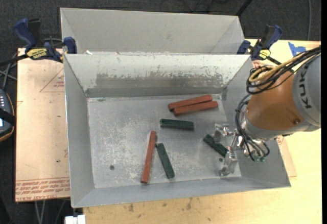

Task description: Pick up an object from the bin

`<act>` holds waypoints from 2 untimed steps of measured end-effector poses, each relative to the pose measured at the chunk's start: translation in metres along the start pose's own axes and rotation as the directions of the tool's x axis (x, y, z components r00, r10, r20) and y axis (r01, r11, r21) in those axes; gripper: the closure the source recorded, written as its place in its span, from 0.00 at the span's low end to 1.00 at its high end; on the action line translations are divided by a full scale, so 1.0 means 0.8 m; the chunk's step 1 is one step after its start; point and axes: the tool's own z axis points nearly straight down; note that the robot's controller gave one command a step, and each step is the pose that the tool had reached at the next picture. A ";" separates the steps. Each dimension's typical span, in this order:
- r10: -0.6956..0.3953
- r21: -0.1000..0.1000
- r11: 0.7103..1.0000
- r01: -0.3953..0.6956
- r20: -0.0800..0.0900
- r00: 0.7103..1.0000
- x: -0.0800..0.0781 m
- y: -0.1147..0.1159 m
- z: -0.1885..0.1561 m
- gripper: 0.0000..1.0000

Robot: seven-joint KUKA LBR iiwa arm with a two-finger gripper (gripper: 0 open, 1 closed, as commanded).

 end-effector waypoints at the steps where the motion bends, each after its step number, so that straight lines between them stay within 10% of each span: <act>1: 0.071 -0.001 0.997 -0.071 -0.006 0.997 0.003 0.006 -0.014 0.00; 2: 0.061 0.000 0.998 -0.061 -0.003 0.998 0.000 0.005 -0.034 0.00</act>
Offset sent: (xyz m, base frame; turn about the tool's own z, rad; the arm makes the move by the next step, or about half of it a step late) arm 0.0000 0.0000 0.0000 0.0000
